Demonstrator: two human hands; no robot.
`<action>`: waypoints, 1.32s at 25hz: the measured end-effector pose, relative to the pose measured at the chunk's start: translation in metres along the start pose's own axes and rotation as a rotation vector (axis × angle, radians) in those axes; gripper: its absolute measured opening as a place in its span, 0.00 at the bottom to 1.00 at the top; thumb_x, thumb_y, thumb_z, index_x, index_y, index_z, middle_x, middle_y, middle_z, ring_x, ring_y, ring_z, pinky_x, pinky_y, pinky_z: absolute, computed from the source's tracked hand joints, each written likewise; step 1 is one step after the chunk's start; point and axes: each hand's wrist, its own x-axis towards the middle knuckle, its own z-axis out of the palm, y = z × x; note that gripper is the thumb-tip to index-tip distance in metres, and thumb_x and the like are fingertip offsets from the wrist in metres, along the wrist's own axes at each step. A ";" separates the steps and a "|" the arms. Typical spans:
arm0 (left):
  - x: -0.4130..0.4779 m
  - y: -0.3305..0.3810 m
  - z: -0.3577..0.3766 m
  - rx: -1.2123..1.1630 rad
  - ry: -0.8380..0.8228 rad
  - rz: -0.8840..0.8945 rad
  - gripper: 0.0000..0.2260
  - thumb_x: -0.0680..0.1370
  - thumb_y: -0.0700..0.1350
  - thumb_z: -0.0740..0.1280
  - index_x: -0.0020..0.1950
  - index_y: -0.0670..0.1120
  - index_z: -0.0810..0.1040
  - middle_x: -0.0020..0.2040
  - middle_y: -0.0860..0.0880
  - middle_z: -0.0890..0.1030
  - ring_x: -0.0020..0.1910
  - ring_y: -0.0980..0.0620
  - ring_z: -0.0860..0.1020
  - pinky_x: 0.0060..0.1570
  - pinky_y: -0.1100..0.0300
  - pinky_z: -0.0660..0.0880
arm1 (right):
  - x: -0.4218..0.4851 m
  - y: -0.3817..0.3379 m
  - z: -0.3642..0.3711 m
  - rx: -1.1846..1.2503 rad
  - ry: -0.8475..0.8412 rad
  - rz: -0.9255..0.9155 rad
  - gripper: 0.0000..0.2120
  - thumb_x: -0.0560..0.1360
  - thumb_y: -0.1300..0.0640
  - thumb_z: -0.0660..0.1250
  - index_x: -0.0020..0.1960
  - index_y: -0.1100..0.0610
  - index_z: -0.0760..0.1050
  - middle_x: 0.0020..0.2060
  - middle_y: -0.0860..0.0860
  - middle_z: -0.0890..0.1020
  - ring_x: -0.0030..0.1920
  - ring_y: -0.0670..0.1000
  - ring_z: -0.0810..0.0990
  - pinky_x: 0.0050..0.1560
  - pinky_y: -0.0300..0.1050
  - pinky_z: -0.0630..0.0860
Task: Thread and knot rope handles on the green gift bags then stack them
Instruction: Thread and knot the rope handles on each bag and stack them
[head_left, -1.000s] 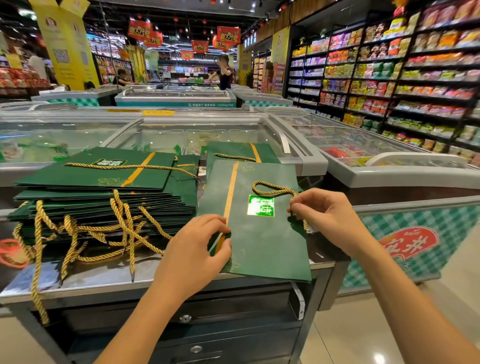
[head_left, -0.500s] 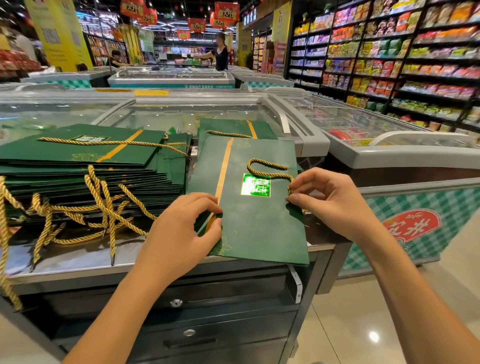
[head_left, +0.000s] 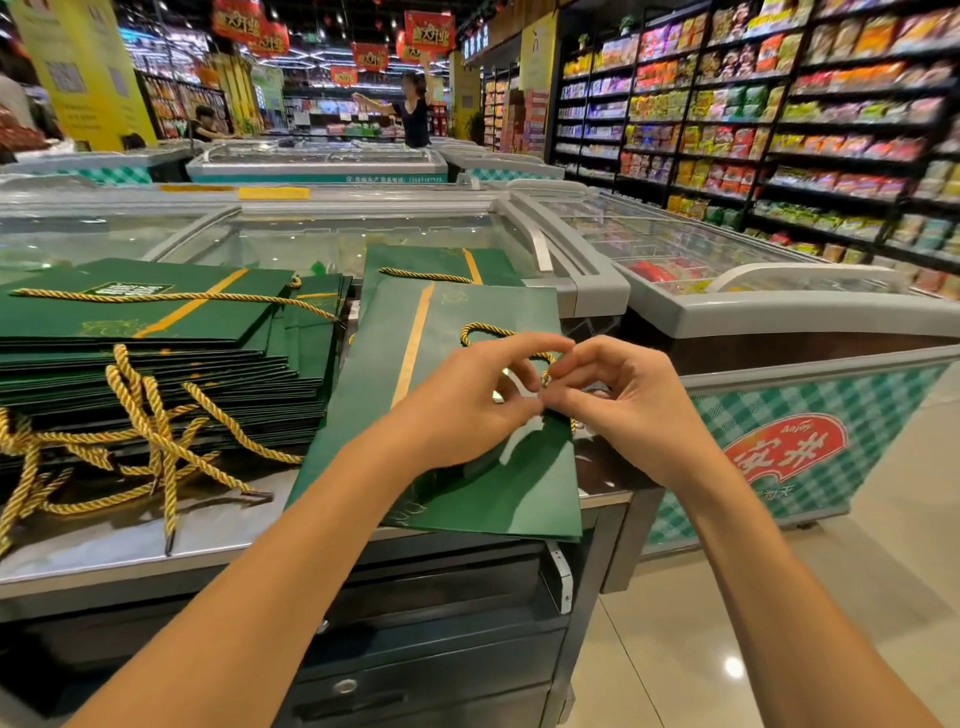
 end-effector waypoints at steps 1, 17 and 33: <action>0.002 -0.004 0.001 -0.021 0.028 0.022 0.20 0.79 0.43 0.71 0.70 0.56 0.76 0.48 0.52 0.80 0.41 0.55 0.80 0.44 0.66 0.77 | 0.000 0.000 0.000 0.016 0.007 0.002 0.10 0.73 0.64 0.77 0.52 0.58 0.80 0.42 0.53 0.87 0.46 0.51 0.87 0.46 0.42 0.80; -0.005 -0.023 0.014 -0.133 0.168 0.004 0.04 0.77 0.38 0.72 0.46 0.46 0.82 0.36 0.54 0.77 0.35 0.60 0.73 0.37 0.69 0.70 | 0.006 0.010 -0.004 0.053 0.040 -0.027 0.19 0.73 0.74 0.68 0.58 0.55 0.78 0.52 0.54 0.81 0.54 0.53 0.81 0.56 0.52 0.81; -0.006 -0.017 0.011 -0.250 0.311 -0.014 0.05 0.76 0.34 0.70 0.44 0.43 0.79 0.38 0.51 0.77 0.37 0.57 0.73 0.39 0.65 0.72 | -0.002 -0.001 0.000 0.127 -0.034 -0.016 0.11 0.73 0.65 0.76 0.54 0.63 0.81 0.51 0.55 0.87 0.55 0.53 0.86 0.58 0.46 0.82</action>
